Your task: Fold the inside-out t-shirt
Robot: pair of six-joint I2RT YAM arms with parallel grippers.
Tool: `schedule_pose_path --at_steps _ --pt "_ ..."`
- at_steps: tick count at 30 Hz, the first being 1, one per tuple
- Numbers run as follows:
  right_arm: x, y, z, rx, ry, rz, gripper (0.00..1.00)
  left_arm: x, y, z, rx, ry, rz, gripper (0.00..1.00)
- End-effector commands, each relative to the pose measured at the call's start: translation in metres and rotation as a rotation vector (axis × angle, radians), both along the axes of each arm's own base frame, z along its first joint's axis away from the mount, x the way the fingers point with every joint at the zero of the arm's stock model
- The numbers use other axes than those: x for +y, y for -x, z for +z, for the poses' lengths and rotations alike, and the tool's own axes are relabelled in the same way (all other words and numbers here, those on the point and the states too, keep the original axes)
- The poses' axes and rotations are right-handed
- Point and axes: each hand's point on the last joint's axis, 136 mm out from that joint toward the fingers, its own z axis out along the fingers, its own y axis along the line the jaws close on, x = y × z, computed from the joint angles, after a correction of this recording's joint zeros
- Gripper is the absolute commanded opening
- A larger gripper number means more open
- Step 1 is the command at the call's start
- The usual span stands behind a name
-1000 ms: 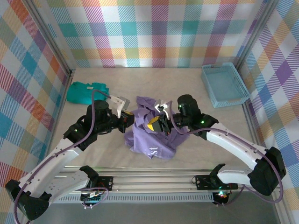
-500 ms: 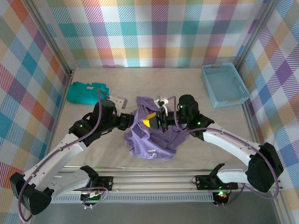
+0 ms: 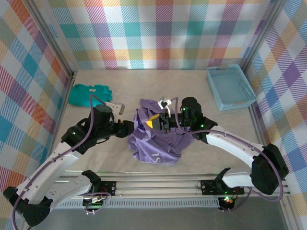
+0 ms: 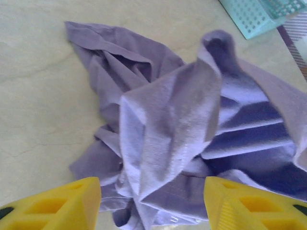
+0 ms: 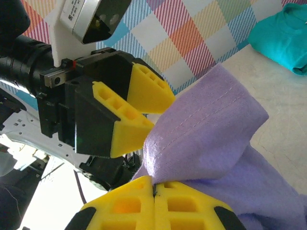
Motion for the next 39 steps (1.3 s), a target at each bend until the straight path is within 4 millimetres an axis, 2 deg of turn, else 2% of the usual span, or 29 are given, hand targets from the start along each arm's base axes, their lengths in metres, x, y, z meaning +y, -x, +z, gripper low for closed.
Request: schedule_pose_path --at_steps 1,4,5,8,11,13,17,19,22,24,27,30,32,36,39 --pt "0.0 -0.001 0.007 -0.023 -0.019 -0.006 0.0 -0.021 -0.003 -0.006 0.028 0.048 -0.076 0.58" --pt "-0.001 0.0 0.007 -0.026 -0.014 -0.008 0.0 -0.027 -0.016 -0.014 0.017 0.022 -0.076 0.52" --pt "-0.002 0.0 0.007 -0.03 -0.01 -0.01 0.0 -0.028 -0.02 -0.017 0.021 0.006 -0.077 0.45" --pt "-0.009 -0.002 0.002 -0.053 0.03 -0.048 0.0 -0.034 -0.025 -0.015 0.009 0.008 -0.095 0.14" --pt "-0.02 -0.009 -0.01 -0.086 0.112 -0.116 0.0 -0.041 -0.014 0.004 -0.041 0.086 -0.164 0.0" --pt "-0.028 -0.01 -0.013 -0.104 0.14 -0.137 0.0 -0.046 0.0 0.02 -0.079 0.165 -0.231 0.0" --pt "-0.043 -0.017 -0.017 -0.153 0.212 -0.192 0.0 -0.061 0.04 0.057 -0.12 0.373 -0.447 0.0" --pt "-0.048 -0.021 -0.019 -0.172 0.251 -0.219 0.05 -0.065 0.06 0.071 -0.131 0.452 -0.555 0.0" --pt "-0.051 -0.024 -0.023 -0.179 0.289 -0.235 0.07 -0.068 0.08 0.095 -0.188 0.54 -0.679 0.0" --pt "-0.049 -0.021 -0.025 -0.178 0.293 -0.214 0.08 -0.068 0.089 0.104 -0.219 0.558 -0.732 0.0" --pt "-0.049 -0.014 -0.026 -0.187 0.287 -0.177 0.1 -0.068 0.095 0.109 -0.247 0.555 -0.774 0.0" --pt "-0.054 -0.013 -0.031 -0.181 0.337 -0.178 0.21 -0.067 0.091 0.11 -0.268 0.537 -0.765 0.0" --pt "-0.061 -0.011 -0.029 -0.201 0.377 -0.184 0.29 -0.067 0.084 0.103 -0.257 0.497 -0.73 0.0" --pt "-0.072 0.011 -0.006 -0.321 0.335 -0.141 0.37 -0.067 0.071 0.088 -0.215 0.433 -0.677 0.0" --pt "-0.069 0.032 0.004 -0.379 0.274 -0.057 0.37 -0.068 0.067 0.086 -0.2 0.421 -0.669 0.0"
